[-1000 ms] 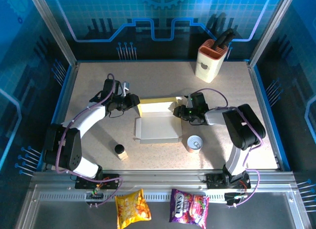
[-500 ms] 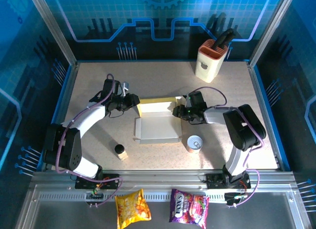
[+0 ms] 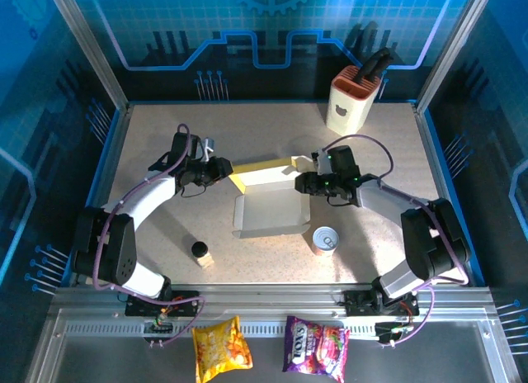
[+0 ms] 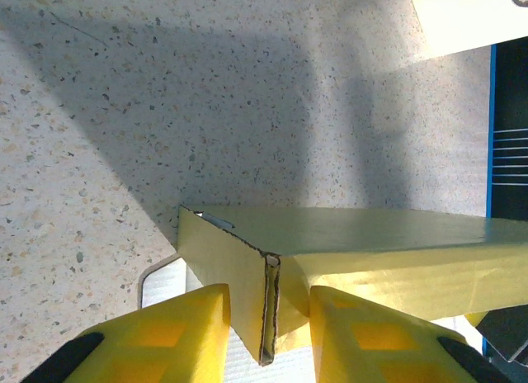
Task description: Fold the paper box
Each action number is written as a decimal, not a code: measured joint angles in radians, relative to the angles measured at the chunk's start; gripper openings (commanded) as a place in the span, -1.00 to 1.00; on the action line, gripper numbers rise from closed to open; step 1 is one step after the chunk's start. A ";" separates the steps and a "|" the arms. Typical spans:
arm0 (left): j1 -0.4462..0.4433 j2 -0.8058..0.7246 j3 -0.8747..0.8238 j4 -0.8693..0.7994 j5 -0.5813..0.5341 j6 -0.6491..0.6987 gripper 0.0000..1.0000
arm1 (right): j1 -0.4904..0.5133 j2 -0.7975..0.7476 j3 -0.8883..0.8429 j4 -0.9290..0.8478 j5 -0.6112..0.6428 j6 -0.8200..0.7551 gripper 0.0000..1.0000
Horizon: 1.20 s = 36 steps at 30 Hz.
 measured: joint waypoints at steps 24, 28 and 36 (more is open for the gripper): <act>-0.006 0.001 0.090 -0.039 0.038 -0.034 -0.01 | -0.087 -0.152 0.016 -0.172 0.063 -0.300 0.19; -0.019 0.010 0.119 -0.066 0.040 -0.031 0.01 | -0.121 -0.135 0.048 -0.162 0.050 -0.352 0.23; -0.035 0.048 0.132 -0.137 0.032 -0.002 -0.06 | -0.152 -0.002 0.116 -0.117 0.002 -0.406 0.17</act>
